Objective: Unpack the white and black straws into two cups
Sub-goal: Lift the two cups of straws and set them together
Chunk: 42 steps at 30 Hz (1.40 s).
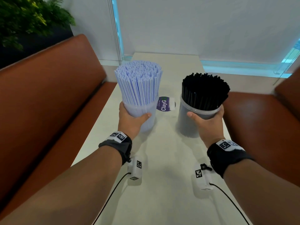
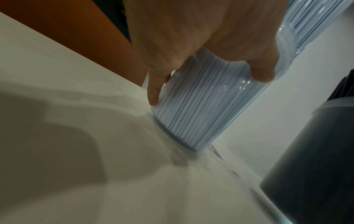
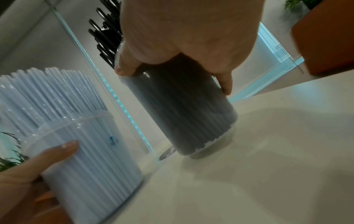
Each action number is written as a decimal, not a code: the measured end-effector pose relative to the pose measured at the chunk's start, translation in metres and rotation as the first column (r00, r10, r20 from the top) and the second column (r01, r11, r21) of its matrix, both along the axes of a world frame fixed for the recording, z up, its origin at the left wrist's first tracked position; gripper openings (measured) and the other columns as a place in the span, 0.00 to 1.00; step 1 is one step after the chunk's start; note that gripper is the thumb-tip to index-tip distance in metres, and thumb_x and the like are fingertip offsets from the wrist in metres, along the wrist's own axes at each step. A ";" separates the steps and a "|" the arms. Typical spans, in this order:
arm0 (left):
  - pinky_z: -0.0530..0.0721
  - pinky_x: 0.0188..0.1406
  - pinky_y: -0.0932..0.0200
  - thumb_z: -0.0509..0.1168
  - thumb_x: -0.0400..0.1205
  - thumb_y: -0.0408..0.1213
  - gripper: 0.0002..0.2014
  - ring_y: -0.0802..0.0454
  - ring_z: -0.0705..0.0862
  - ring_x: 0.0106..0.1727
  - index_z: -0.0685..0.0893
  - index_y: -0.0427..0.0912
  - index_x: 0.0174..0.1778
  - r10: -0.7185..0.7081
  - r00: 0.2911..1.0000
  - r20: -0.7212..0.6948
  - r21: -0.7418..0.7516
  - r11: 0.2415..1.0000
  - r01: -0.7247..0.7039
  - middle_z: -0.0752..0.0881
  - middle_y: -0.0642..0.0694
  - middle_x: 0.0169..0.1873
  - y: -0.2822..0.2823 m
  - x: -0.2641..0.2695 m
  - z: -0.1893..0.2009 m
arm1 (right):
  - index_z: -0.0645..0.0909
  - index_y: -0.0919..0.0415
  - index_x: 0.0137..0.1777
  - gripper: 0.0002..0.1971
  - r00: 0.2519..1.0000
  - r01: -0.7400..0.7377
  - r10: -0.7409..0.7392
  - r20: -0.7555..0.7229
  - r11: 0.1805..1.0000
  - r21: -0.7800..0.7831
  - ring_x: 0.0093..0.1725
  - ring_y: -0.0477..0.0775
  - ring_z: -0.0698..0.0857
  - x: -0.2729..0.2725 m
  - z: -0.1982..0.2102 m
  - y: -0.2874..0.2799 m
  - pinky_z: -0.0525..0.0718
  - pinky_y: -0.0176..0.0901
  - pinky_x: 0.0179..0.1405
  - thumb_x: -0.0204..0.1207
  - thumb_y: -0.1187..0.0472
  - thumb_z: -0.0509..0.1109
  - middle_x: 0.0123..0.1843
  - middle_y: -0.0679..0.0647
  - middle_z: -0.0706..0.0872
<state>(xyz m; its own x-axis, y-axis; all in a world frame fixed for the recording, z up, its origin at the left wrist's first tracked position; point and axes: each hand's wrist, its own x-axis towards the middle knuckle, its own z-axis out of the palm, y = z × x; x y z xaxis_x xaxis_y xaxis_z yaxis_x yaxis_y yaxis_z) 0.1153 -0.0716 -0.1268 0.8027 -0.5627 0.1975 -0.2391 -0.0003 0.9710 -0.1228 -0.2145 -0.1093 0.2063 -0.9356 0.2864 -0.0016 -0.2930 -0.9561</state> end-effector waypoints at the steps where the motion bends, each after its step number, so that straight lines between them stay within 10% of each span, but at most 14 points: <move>1: 0.76 0.77 0.48 0.86 0.61 0.54 0.51 0.68 0.74 0.71 0.64 0.61 0.77 -0.008 1.000 0.001 0.008 1.000 0.008 0.74 0.66 0.71 0.000 0.001 -0.002 | 0.62 0.43 0.80 0.53 1.000 -0.005 0.005 -0.006 1.000 0.002 0.70 0.30 0.76 0.001 -0.005 -0.004 0.74 0.29 0.67 0.58 0.49 0.90 0.74 0.39 0.77; 13: 0.76 0.77 0.43 0.83 0.63 0.51 0.50 0.62 0.75 0.72 0.60 0.64 0.77 -0.096 0.994 -0.054 0.009 0.995 0.096 0.75 0.62 0.71 -0.004 0.006 0.002 | 0.59 0.39 0.84 0.53 0.984 -0.159 0.162 -0.072 0.986 0.043 0.74 0.44 0.77 -0.010 -0.020 -0.013 0.77 0.58 0.77 0.61 0.56 0.84 0.76 0.42 0.76; 19: 0.77 0.74 0.37 0.86 0.57 0.51 0.57 0.47 0.72 0.76 0.60 0.58 0.80 -0.056 0.998 -0.027 0.064 0.996 0.057 0.73 0.52 0.74 -0.003 0.002 0.011 | 0.54 0.41 0.87 0.65 0.978 -0.104 0.116 -0.176 0.992 0.075 0.71 0.49 0.76 -0.005 -0.014 -0.018 0.79 0.51 0.70 0.55 0.54 0.92 0.77 0.53 0.68; 25: 0.77 0.75 0.46 0.84 0.64 0.40 0.52 0.63 0.75 0.71 0.59 0.63 0.78 -0.126 0.991 -0.035 0.029 0.991 0.127 0.74 0.63 0.71 0.000 0.004 0.013 | 0.62 0.34 0.79 0.52 0.969 -0.242 0.243 -0.045 0.970 0.026 0.70 0.35 0.79 -0.004 -0.002 -0.015 0.79 0.32 0.63 0.59 0.61 0.86 0.71 0.32 0.80; 32: 0.77 0.70 0.54 0.85 0.62 0.41 0.51 0.70 0.74 0.68 0.60 0.67 0.75 -0.127 0.991 -0.051 0.040 0.991 0.129 0.73 0.72 0.66 -0.004 0.009 0.008 | 0.60 0.41 0.84 0.57 0.972 -0.231 0.235 -0.018 0.967 0.109 0.71 0.37 0.79 -0.003 0.000 -0.010 0.78 0.44 0.69 0.58 0.61 0.88 0.74 0.35 0.79; 42: 0.79 0.66 0.56 0.87 0.64 0.41 0.51 0.57 0.76 0.69 0.60 0.66 0.74 -0.016 0.998 -0.053 0.056 0.998 0.019 0.72 0.72 0.62 -0.013 0.005 0.003 | 0.70 0.33 0.71 0.47 0.993 -0.118 0.119 -0.015 0.989 0.086 0.59 0.26 0.81 0.006 -0.004 -0.006 0.81 0.20 0.52 0.58 0.63 0.90 0.60 0.21 0.80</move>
